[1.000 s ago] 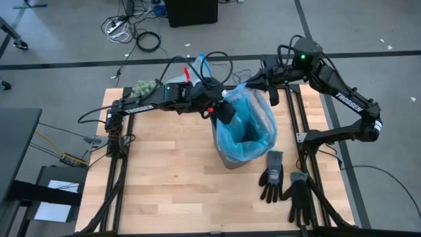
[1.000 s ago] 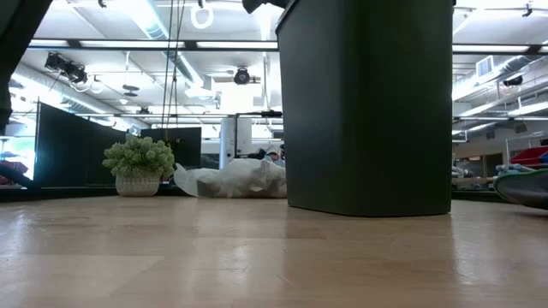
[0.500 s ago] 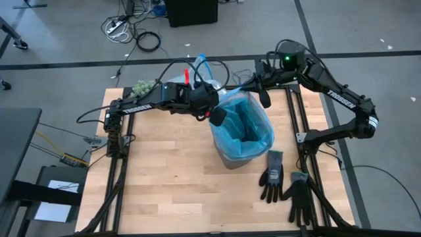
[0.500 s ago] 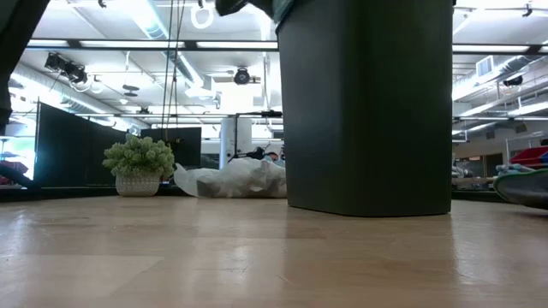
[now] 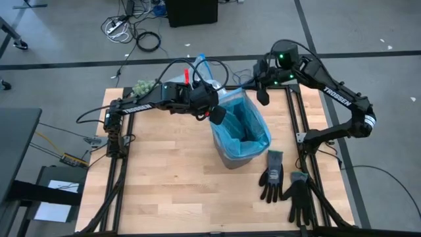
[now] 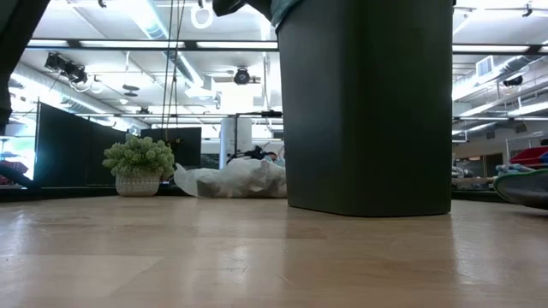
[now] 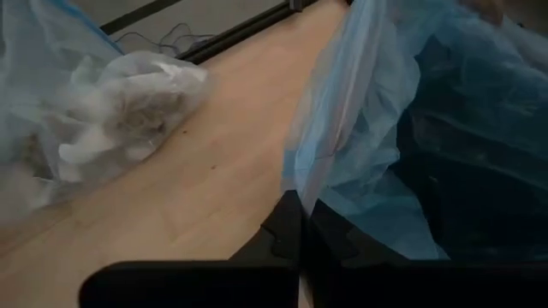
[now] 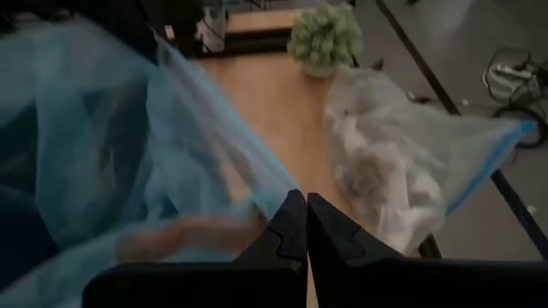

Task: Place trash/remove bag and relplace
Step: Insert the new blue trash bag into the trash bin

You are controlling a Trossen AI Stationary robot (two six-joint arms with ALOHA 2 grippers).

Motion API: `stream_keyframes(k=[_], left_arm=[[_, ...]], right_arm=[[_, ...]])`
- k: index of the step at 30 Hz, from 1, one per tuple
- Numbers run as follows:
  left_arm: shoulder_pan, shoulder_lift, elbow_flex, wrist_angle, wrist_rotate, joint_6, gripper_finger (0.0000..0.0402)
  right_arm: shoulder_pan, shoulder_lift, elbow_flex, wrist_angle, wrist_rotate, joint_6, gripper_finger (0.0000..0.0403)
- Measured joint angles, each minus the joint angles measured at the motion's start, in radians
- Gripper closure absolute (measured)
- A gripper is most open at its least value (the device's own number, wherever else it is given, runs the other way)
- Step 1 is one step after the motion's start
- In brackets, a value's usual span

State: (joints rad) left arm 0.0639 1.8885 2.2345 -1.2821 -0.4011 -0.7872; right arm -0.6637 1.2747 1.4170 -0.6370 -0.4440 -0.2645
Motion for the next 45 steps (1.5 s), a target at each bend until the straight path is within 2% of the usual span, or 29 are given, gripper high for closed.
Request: stream_keyframes(k=[7, 16, 21, 27, 31, 34, 38, 45], left_arm=[[-0.005, 0.0, 0.0, -0.007, 0.002, -0.004, 0.0395], [-0.005, 0.034, 0.0, 0.017, -0.002, -0.004, 0.0395], [-0.005, 0.036, 0.001, 0.013, -0.003, -0.004, 0.0396], [-0.001, 0.036, 0.002, 0.0, -0.003, -0.001, 0.0396], [0.007, 0.036, 0.002, -0.001, -0.001, 0.002, 0.0396], [0.007, 0.037, 0.002, -0.002, 0.002, 0.019, 0.0396], [0.006, 0.037, 0.002, 0.009, 0.01, 0.022, 0.0396], [0.007, 0.038, 0.005, 0.023, 0.045, 0.074, 0.0396]], right_arm=[[-0.032, 0.0, 0.0, -0.106, 0.013, -0.048, 0.0403], [-0.045, -0.061, 0.017, -0.101, -0.021, -0.023, 0.0395], [-0.054, -0.097, 0.079, -0.185, -0.085, 0.061, 0.033], [0.013, -0.073, 0.092, -0.276, -0.057, 0.134, 0.0213], [0.064, -0.053, 0.092, -0.264, -0.023, 0.169, 0.0166], [0.088, -0.048, 0.092, -0.224, -0.009, 0.195, 0.0161], [0.105, -0.049, 0.092, -0.197, 0.055, 0.2, 0.0175], [0.118, -0.004, 0.092, -0.19, 0.043, 0.216, 0.02]])
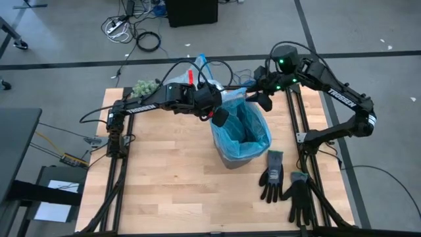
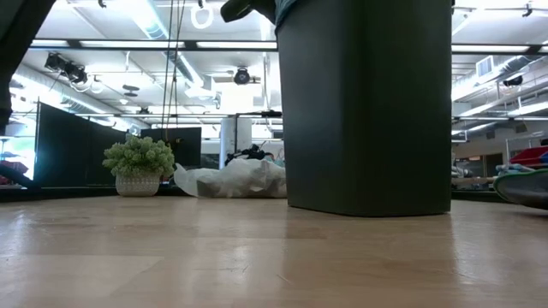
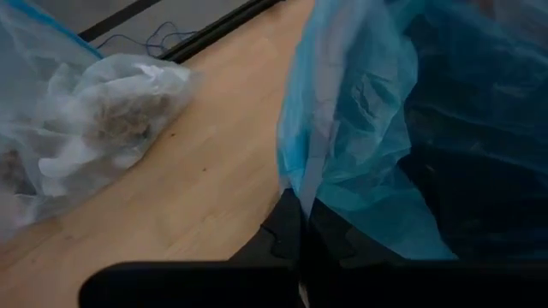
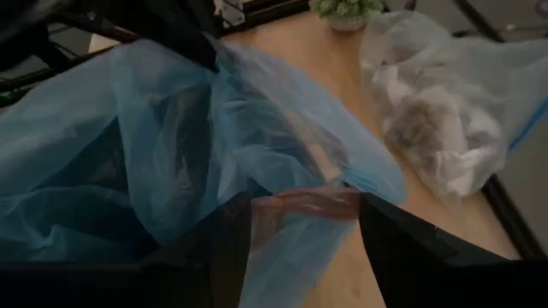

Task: Place trash/remove bag and relplace
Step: Insert the new blue trash bag into the trash bin

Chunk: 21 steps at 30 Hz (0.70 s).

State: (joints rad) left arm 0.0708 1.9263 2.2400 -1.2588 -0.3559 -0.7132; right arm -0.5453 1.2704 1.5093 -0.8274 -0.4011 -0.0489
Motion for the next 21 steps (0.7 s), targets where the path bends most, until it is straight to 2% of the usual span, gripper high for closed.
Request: stream_keyframes(k=[3, 7, 12, 16, 18, 21], left_arm=[[0.0, 0.0, 0.0, -0.006, 0.025, 0.006, 0.0396], [-0.002, 0.003, 0.0, -0.048, 0.037, 0.006, 0.0396], [0.0, 0.002, 0.0, -0.148, 0.034, -0.006, 0.0396], [-0.001, 0.002, 0.0, -0.138, 0.034, -0.019, 0.0396], [-0.001, 0.002, 0.0, -0.123, 0.034, -0.011, 0.0396], [-0.001, 0.002, 0.0, -0.089, 0.033, 0.001, 0.0396]], right_arm=[[0.012, 0.022, 0.0, -0.003, -0.008, 0.007, 0.0207], [0.018, 0.019, 0.0, -0.003, 0.039, 0.024, 0.023], [0.011, 0.01, 0.0, -0.037, 0.066, 0.022, 0.0306], [0.012, 0.01, 0.0, -0.056, 0.066, -0.011, 0.0379], [0.013, 0.01, 0.0, -0.057, 0.067, -0.023, 0.0396], [0.013, 0.01, 0.0, -0.08, 0.097, -0.017, 0.0395]])
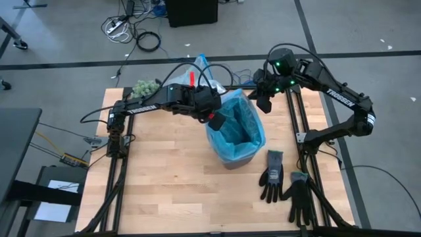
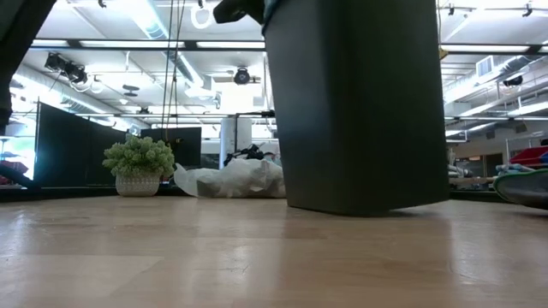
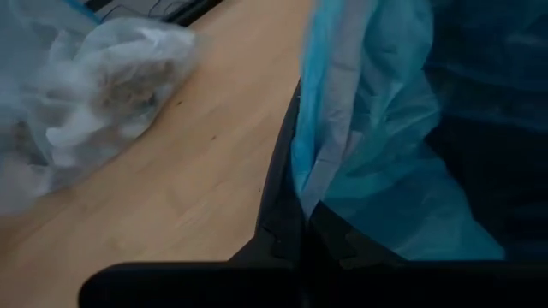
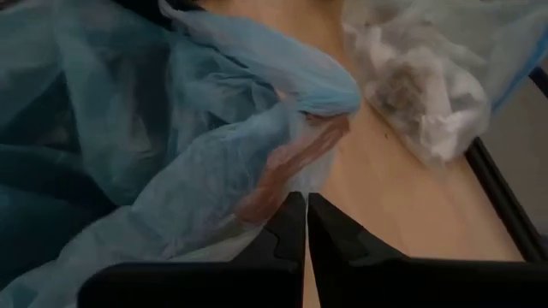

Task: Place trash/remove bag and relplace
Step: Insert the new blue trash bag into the trash bin

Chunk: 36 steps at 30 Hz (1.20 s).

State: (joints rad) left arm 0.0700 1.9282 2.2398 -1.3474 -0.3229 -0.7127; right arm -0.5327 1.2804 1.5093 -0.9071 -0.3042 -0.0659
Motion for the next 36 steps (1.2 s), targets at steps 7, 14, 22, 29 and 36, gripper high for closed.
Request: stream_keyframes(k=[7, 14, 22, 29, 36], left_arm=[[0.0, -0.003, 0.062, 0.039, -0.027, 0.04, 0.0396], [0.007, -0.002, 0.111, 0.044, -0.05, 0.132, 0.0396], [0.008, -0.001, 0.113, 0.031, -0.05, 0.159, 0.0396], [0.009, -0.001, 0.113, -0.031, -0.053, 0.169, 0.0396], [0.007, -0.001, 0.113, -0.034, -0.081, 0.189, 0.0396]], right_arm=[[-0.011, -0.028, 0.034, -0.012, 0.0, -0.014, 0.0375], [-0.017, -0.033, 0.13, -0.039, -0.004, 0.0, 0.025], [0.012, -0.002, 0.13, -0.05, -0.029, 0.06, 0.0153], [0.019, 0.005, 0.13, -0.037, -0.078, 0.104, 0.015], [0.034, 0.068, 0.13, -0.052, -0.083, 0.099, 0.0214]])
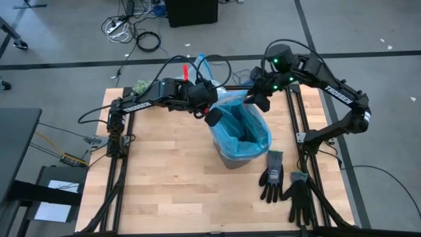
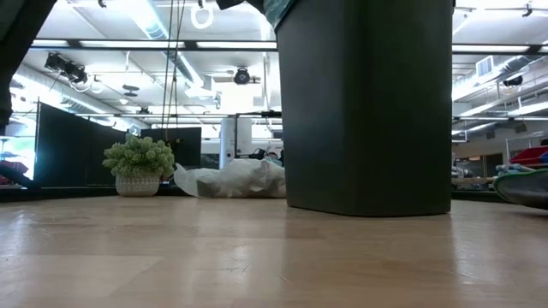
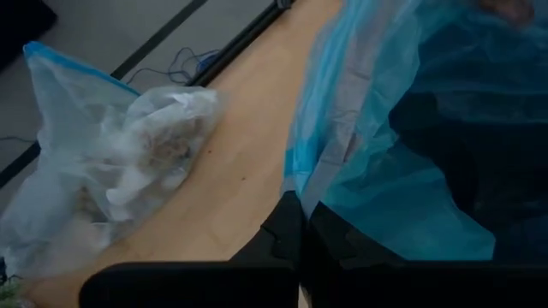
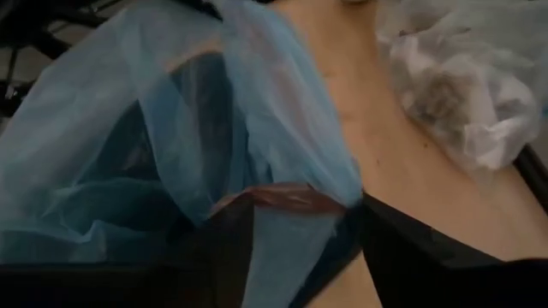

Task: Place trash/remove bag and relplace
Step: Insert the new blue trash bag into the trash bin

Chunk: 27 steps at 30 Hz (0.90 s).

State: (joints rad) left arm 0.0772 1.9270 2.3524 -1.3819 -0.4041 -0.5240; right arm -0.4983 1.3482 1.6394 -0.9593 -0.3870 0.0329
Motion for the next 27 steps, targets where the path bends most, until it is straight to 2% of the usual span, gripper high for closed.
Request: stream_keyframes(k=[7, 14, 21, 27], left_arm=[[-0.001, 0.0, 0.0, -0.002, -0.003, 0.021, 0.0396], [-0.003, 0.0, 0.0, -0.022, -0.046, 0.007, 0.0396], [-0.001, 0.0, -0.001, -0.067, -0.055, -0.011, 0.0396], [0.002, -0.001, -0.021, -0.023, -0.022, -0.04, 0.0396]], right_arm=[[0.005, 0.02, 0.0, -0.009, 0.018, -0.008, 0.0258], [0.005, 0.018, 0.0, -0.043, 0.054, -0.048, 0.0389], [0.005, 0.018, 0.0, -0.049, 0.135, -0.053, 0.0402], [-0.003, 0.033, 0.0, -0.053, 0.164, -0.069, 0.0403]])
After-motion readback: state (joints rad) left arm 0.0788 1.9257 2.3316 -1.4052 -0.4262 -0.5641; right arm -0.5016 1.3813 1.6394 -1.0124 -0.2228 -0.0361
